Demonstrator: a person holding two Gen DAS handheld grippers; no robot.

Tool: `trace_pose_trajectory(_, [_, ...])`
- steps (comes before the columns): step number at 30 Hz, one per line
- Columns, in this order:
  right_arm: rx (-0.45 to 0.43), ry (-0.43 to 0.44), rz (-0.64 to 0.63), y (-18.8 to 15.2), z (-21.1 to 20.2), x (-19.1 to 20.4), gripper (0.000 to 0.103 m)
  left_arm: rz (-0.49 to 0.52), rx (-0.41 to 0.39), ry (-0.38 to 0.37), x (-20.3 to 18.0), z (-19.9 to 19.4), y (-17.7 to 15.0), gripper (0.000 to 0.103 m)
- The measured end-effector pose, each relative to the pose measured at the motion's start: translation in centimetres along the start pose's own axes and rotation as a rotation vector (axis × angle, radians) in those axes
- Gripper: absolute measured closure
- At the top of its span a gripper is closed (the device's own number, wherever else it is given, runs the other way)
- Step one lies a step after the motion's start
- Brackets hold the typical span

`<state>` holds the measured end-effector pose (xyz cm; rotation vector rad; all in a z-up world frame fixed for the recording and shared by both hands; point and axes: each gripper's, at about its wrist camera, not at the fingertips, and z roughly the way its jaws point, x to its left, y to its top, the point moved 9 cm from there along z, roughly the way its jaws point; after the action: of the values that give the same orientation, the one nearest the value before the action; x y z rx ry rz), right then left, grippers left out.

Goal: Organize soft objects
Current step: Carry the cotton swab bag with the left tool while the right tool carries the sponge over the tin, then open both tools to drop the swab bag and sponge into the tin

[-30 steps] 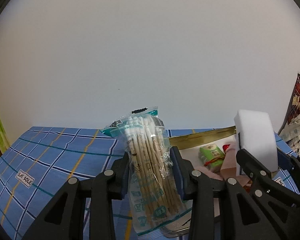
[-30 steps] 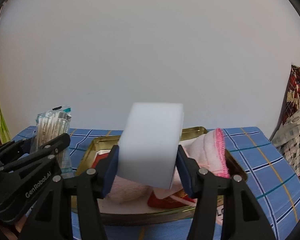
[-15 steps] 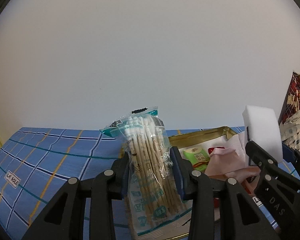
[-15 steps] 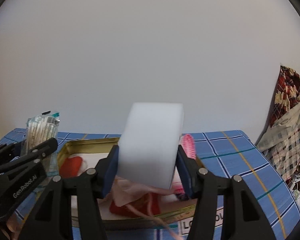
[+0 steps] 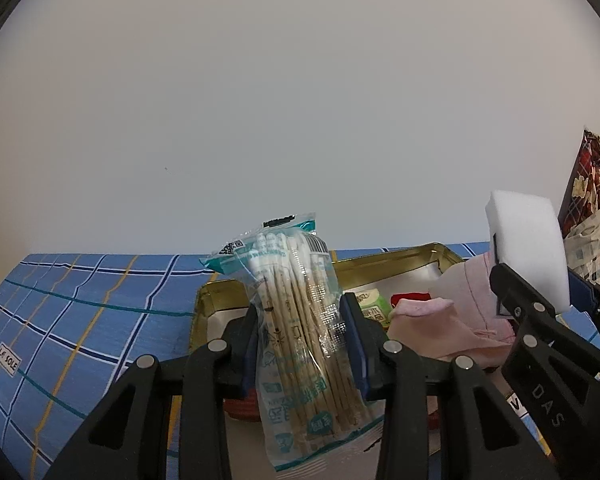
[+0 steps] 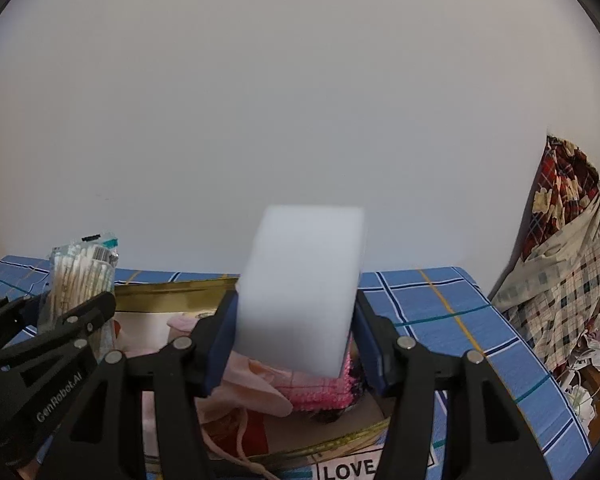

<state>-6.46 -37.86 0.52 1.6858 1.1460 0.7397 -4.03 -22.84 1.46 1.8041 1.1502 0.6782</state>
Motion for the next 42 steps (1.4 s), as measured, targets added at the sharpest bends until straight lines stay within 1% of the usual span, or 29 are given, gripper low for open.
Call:
trace_pose_trajectory(9, [0.005,-0.042,-0.060,-0.4,1.6,-0.8,0.047,0.002,0.027,0.007,-0.5,1.1,-0.2,0.064])
trace_pose_trajectory(19, [0.065,-0.028,-0.050,-1.2,3.1,-0.7,0.047,-0.007,0.072,0.022,-0.6,2.9,-0.9,0.064])
trace_pose_trajectory(23, [0.113,-0.027,-0.069,-1.9,4.4,-0.5,0.047,-0.003,0.110,0.034,-1.0,4.3,-1.6,0.064])
trace_pose_trajectory(26, [0.169,0.002,-0.077,-2.9,5.6,0.0,0.043,0.005,0.160,0.045,-1.1,5.4,-2.6,0.063])
trace_pose_trajectory(27, [0.182,0.015,-0.091,-3.3,5.8,0.3,0.039,0.013,0.171,0.030,-1.4,5.5,-2.8,0.061])
trace_pose_trajectory(28, [0.176,0.017,-0.104,-3.4,5.8,0.5,0.036,0.015,0.160,0.009,-1.3,4.8,-2.5,0.059])
trace_pose_trajectory(29, [0.165,0.002,-0.110,-3.4,5.6,0.4,0.035,0.014,0.135,0.008,-1.4,4.4,-2.3,0.059])
trace_pose_trajectory(30, [0.157,-0.004,-0.108,-3.3,5.4,0.3,0.029,0.016,0.117,0.020,-1.2,4.0,-2.1,0.056])
trace_pose_trajectory(31, [0.149,-0.013,-0.100,-3.2,5.3,0.0,0.020,0.021,0.107,0.034,-1.1,3.7,-2.1,0.050])
trace_pose_trajectory(32, [0.148,-0.028,-0.084,-3.2,5.3,-0.5,0.015,0.023,0.102,0.048,-0.8,3.5,-2.0,0.046])
trace_pose_trajectory(33, [0.147,-0.034,-0.068,-3.2,5.2,-1.0,0.010,0.013,0.099,0.059,-0.4,3.3,-1.8,0.034])
trace_pose_trajectory(34, [0.142,-0.032,-0.050,-3.2,5.2,-1.3,0.006,-0.005,0.096,0.067,0.1,3.0,-1.8,0.022])
trace_pose_trajectory(35, [0.127,-0.022,-0.022,-3.1,4.8,-1.9,0.004,-0.026,0.085,0.069,0.6,2.6,-1.6,0.018])
trace_pose_trajectory(36, [0.115,-0.018,-0.006,-2.9,4.6,-2.0,0.000,-0.041,0.066,0.062,0.9,2.2,-1.5,0.016])
trace_pose_trajectory(38, [0.078,-0.014,0.023,-2.4,3.8,-2.3,0.000,-0.049,0.033,0.055,1.3,1.4,-1.3,0.016])
trace_pose_trajectory(42, [0.002,-0.034,0.030,-1.8,1.9,-2.2,0.000,0.017,-0.023,0.058,0.9,-0.3,-1.3,0.016])
